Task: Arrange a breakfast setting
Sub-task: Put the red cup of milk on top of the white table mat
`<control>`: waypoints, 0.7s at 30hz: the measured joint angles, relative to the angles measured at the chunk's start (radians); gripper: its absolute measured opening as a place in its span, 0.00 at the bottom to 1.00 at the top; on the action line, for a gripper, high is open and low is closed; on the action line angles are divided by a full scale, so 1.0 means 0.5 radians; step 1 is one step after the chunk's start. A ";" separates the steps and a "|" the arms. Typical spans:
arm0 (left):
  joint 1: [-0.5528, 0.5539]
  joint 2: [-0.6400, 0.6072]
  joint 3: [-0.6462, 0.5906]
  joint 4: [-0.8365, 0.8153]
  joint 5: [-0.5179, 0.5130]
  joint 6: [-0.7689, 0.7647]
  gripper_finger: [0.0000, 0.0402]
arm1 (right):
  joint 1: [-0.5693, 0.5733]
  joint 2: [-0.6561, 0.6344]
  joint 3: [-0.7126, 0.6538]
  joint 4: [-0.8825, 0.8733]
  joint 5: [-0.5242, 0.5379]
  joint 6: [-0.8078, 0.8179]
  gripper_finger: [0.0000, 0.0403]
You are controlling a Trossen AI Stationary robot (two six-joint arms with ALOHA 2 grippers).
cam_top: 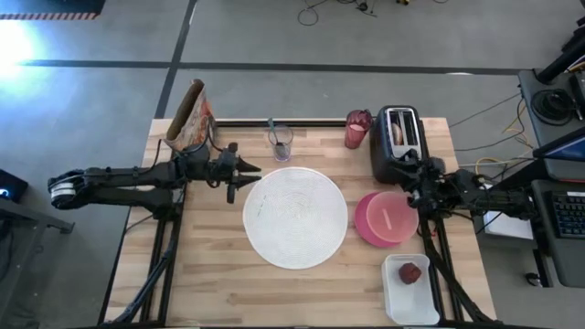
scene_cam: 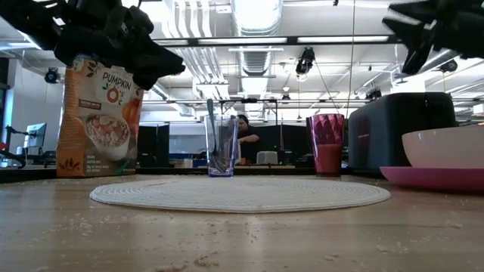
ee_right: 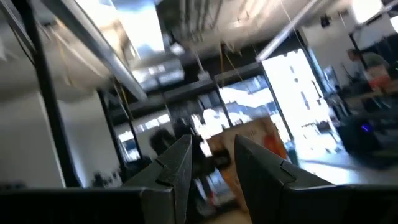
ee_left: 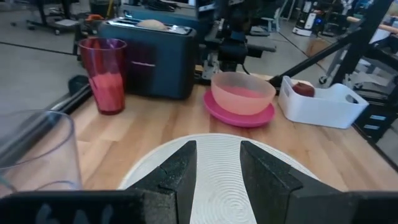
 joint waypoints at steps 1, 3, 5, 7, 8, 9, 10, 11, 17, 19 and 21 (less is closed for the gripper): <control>0.014 0.000 0.000 0.000 0.000 0.004 0.27 | 0.000 0.000 -0.001 0.077 0.001 0.015 0.28; 0.044 0.000 0.000 0.000 0.000 0.007 0.27 | 0.000 -0.001 -0.001 0.180 0.000 0.016 0.28; 0.070 0.000 0.000 0.000 0.000 0.010 0.27 | 0.000 -0.002 -0.001 0.187 0.000 0.017 0.28; 0.094 0.000 0.000 0.000 0.000 0.034 0.27 | 0.000 0.013 -0.001 0.164 -0.015 0.019 0.28; 0.106 0.000 0.000 0.004 0.000 0.043 0.27 | 0.000 0.028 -0.001 0.158 -0.017 0.043 0.28; 0.118 0.001 0.000 0.014 0.000 0.050 0.27 | 0.000 0.047 0.000 0.159 -0.017 0.089 0.28; 0.131 0.001 -0.001 0.030 0.000 0.051 0.27 | 0.000 0.065 -0.001 0.161 -0.016 0.129 0.28; 0.143 0.000 -0.001 0.047 0.000 0.052 0.27 | 0.000 0.084 -0.001 0.168 -0.012 0.139 0.28; 0.161 0.001 -0.001 0.061 0.001 0.053 0.27 | 0.000 0.194 0.000 0.173 0.364 0.098 0.28; 0.161 0.001 -0.001 0.060 0.014 0.053 0.27 | -0.001 0.232 0.000 0.173 0.449 0.078 0.28; 0.161 0.000 -0.001 0.060 0.014 0.052 0.27 | -0.001 0.260 -0.001 0.193 0.472 0.056 0.28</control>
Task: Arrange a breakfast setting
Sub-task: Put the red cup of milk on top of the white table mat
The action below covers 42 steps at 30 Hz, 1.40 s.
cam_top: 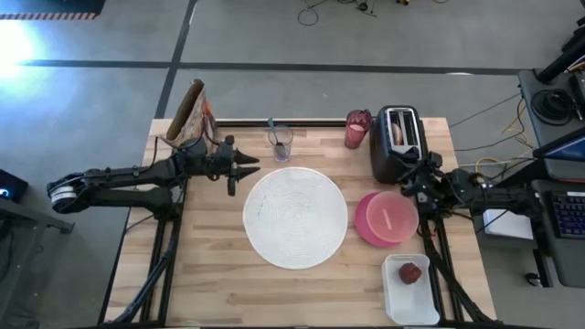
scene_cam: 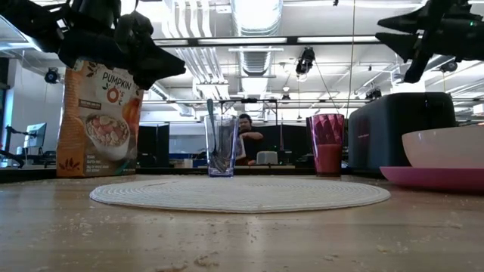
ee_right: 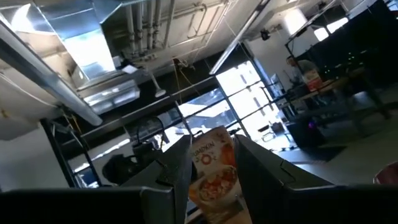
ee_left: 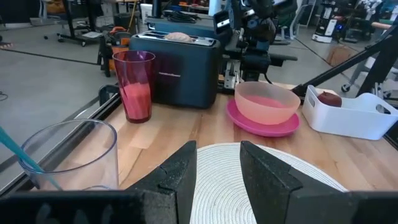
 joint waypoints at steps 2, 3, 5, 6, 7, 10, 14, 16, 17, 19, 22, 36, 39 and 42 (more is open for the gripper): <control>0.000 0.000 0.000 0.000 0.001 0.000 0.27 | 0.000 0.021 0.000 0.047 -0.009 0.090 0.28; 0.000 0.000 0.000 0.002 0.001 0.001 0.27 | 0.000 0.030 0.000 0.071 -0.020 0.156 0.28; 0.000 0.000 0.000 0.008 0.001 0.007 0.27 | 0.000 0.046 0.000 0.140 -0.064 0.244 0.28; 0.000 0.000 0.000 0.010 0.001 0.008 0.27 | 0.000 0.055 0.000 0.188 -0.069 0.292 0.28; 0.000 0.000 0.000 0.010 0.001 0.008 0.27 | 0.001 0.065 0.000 0.230 -0.072 0.318 0.28; 0.000 0.000 0.000 0.011 0.001 0.009 0.27 | 0.001 0.105 0.020 0.262 -0.072 0.317 0.28; 0.000 0.005 -0.001 0.011 0.002 0.009 0.27 | 0.001 0.223 0.228 0.056 -0.140 0.312 0.28; 0.000 0.012 -0.001 0.011 0.002 0.009 0.27 | 0.001 0.329 0.399 -0.211 -0.156 0.311 0.28; 0.000 0.016 -0.001 0.011 0.002 0.009 0.27 | 0.001 0.390 0.490 -0.378 -0.153 0.311 0.28; 0.000 0.024 -0.001 0.011 0.002 0.009 0.27 | 0.001 0.520 0.697 -0.732 -0.065 0.312 0.28; 0.000 0.029 -0.001 0.011 0.005 0.009 0.27 | 0.001 0.708 0.998 -1.295 0.152 0.309 0.28; -0.001 0.028 -0.002 0.001 0.093 0.008 0.27 | -0.121 1.335 1.941 -2.847 0.294 0.834 0.37; -0.001 0.028 -0.002 0.000 0.093 0.008 0.27 | -0.178 1.481 2.086 -3.000 0.246 0.886 0.43; -0.001 0.028 -0.002 -0.001 0.116 0.002 0.27 | -0.253 1.624 2.231 -3.095 0.167 0.887 0.46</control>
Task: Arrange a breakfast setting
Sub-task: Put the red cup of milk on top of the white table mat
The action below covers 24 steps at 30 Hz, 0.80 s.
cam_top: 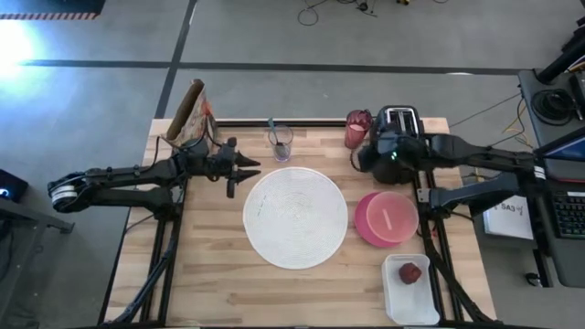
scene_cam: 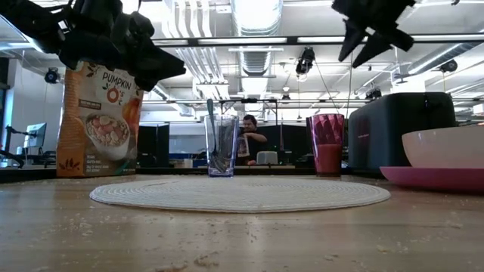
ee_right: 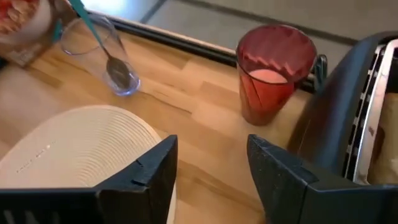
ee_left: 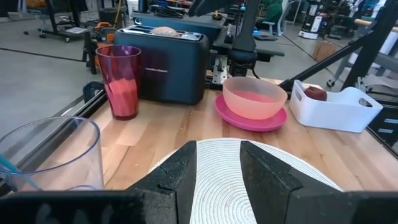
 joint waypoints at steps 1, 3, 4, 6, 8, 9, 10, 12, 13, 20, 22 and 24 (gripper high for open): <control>0.000 0.000 0.000 -0.001 0.017 -0.002 0.27 | -0.032 0.047 0.054 0.001 -0.051 -0.018 0.47; 0.000 0.000 0.000 -0.001 0.043 -0.003 0.27 | -0.099 0.151 0.151 -0.042 -0.140 -0.072 0.47; -0.001 0.000 0.000 -0.004 0.046 -0.004 0.27 | -0.128 0.207 0.195 -0.059 -0.172 -0.103 0.47; -0.001 0.000 0.000 -0.010 0.049 -0.011 0.27 | -0.182 0.316 0.285 -0.079 -0.206 -0.158 0.47; -0.001 0.000 0.000 -0.023 0.066 -0.019 0.27 | -0.248 0.406 0.376 -0.171 -0.237 -0.239 0.47; -0.001 0.000 0.000 -0.033 0.079 -0.020 0.27 | -0.281 0.447 0.427 -0.219 -0.242 -0.268 0.47; -0.001 0.000 0.000 -0.042 0.083 -0.024 0.27 | -0.312 0.485 0.472 -0.261 -0.238 -0.308 0.47; -0.001 0.000 -0.001 -0.046 0.089 -0.025 0.27 | -0.373 0.555 0.538 -0.344 -0.236 -0.372 0.47; -0.001 0.000 -0.001 -0.047 0.089 -0.025 0.27 | -0.402 0.583 0.560 -0.369 -0.238 -0.404 0.47; -0.001 0.000 -0.001 -0.051 0.088 -0.023 0.27 | -0.590 0.716 0.609 -0.382 -0.392 -0.615 0.47; -0.001 0.000 -0.001 -0.053 0.087 -0.022 0.27 | -0.635 0.760 0.609 -0.382 -0.396 -0.669 0.47; -0.001 0.000 -0.001 -0.053 0.087 -0.021 0.27 | -0.678 0.800 0.609 -0.382 -0.401 -0.724 0.47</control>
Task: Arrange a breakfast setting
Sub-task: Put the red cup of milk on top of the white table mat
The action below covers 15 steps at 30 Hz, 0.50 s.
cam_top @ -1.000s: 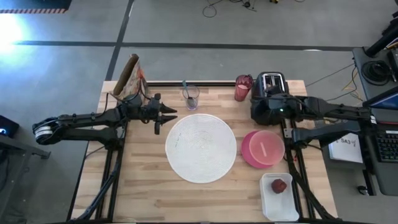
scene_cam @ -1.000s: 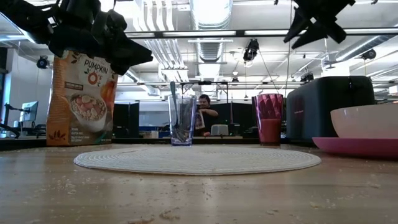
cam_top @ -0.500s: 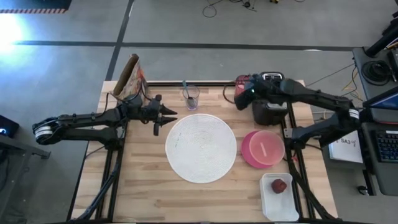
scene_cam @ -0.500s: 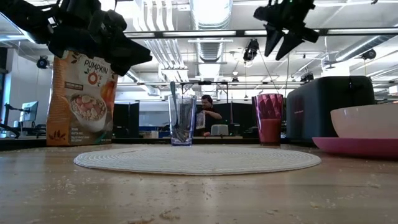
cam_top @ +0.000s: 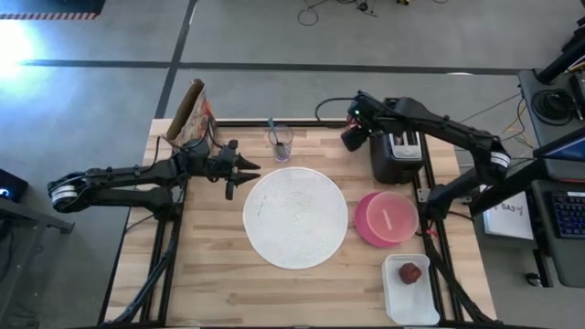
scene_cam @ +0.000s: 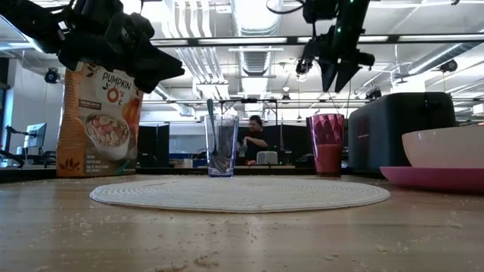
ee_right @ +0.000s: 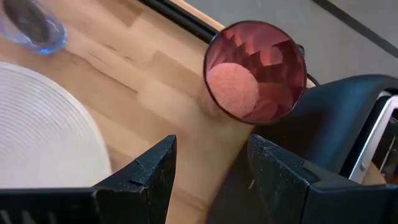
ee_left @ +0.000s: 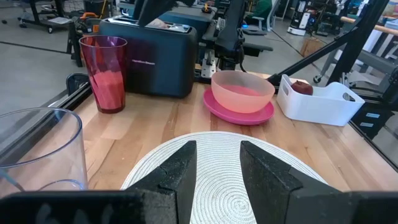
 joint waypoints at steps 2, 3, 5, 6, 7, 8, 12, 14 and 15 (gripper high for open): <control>0.000 0.000 0.000 0.000 0.000 0.001 0.27 | -0.045 0.048 0.000 0.002 0.001 -0.031 0.47; 0.000 0.000 0.000 -0.001 -0.001 0.001 0.27 | -0.064 0.078 0.000 0.007 0.001 -0.035 0.47; 0.000 0.001 0.000 -0.002 -0.002 0.001 0.27 | -0.096 0.138 0.000 0.030 0.002 -0.071 0.47; 0.000 0.001 0.000 -0.002 -0.002 0.002 0.27 | -0.108 0.164 0.000 0.043 0.001 -0.100 0.47; 0.000 0.001 0.000 -0.002 -0.002 0.002 0.27 | -0.121 0.191 0.000 0.056 0.001 -0.123 0.47; 0.000 0.000 0.000 -0.002 -0.003 0.002 0.27 | -0.132 0.216 0.000 0.064 0.000 -0.147 0.47; 0.000 0.001 0.000 -0.002 -0.007 0.002 0.27 | -0.176 0.320 0.000 0.105 -0.025 -0.252 0.46; 0.000 0.001 0.000 -0.002 -0.006 0.002 0.27 | -0.193 0.364 0.005 0.103 -0.031 -0.288 0.46; 0.000 0.001 0.000 -0.002 -0.006 0.002 0.27 | -0.201 0.386 0.008 0.110 -0.030 -0.314 0.45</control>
